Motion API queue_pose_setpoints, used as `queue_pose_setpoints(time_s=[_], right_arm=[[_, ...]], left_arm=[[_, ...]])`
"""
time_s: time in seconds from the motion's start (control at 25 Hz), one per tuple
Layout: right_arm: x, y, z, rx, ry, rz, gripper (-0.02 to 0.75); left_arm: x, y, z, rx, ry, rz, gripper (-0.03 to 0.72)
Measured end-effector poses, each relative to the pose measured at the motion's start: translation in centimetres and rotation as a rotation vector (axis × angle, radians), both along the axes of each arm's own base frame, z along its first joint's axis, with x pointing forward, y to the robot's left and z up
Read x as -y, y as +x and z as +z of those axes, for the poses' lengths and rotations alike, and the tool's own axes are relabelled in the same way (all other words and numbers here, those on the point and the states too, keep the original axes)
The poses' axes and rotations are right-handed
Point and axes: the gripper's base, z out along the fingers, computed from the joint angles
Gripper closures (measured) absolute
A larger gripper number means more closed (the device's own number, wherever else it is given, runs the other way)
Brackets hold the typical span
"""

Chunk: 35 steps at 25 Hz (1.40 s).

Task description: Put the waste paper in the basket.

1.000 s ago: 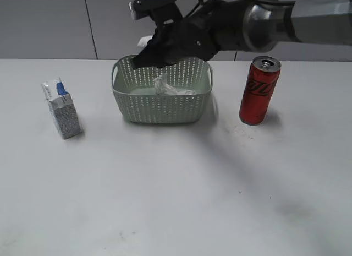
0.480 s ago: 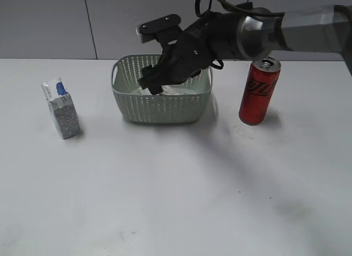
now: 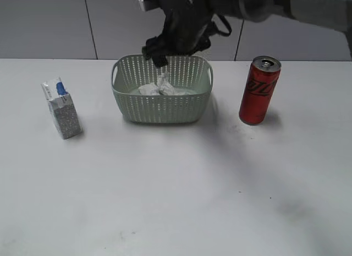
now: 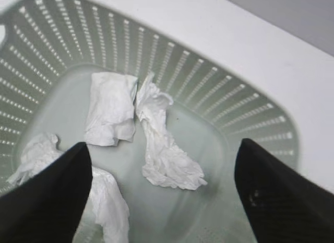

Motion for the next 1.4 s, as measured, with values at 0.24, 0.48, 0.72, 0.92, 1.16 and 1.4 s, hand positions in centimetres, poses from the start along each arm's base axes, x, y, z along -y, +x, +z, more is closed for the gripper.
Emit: queue_pose_setpoints(time_s=[0.24,0.48,0.72,0.92,1.16,1.4], right_arm=[[1.8,1.0,5.3,-0.010,-0.036,-0.064,0.091],[6.5,3.2,9.2,0.014,-0.036,-0.174,0.101],[13.5,5.7,9.5,-0.043,-0.043,-0.309,0.111],[19.6,7.4,9.4,-0.103,0.058,-0.390,0.124],[26.2,6.8,11.5,-0.107,0.133,-0.489,0.140],[30.9,3.4,13.1,-0.163,0.192,-0.505,0.144]], left_arm=[[0.0,0.0,0.0,0.000,0.000,0.000,0.096],[0.0,0.0,0.0,0.000,0.000,0.000,0.096],[0.0,0.0,0.0,0.000,0.000,0.000,0.096],[0.0,0.0,0.0,0.000,-0.001,0.000,0.096],[0.0,0.0,0.0,0.000,-0.001,0.000,0.096],[0.0,0.0,0.0,0.000,-0.001,0.000,0.096]])
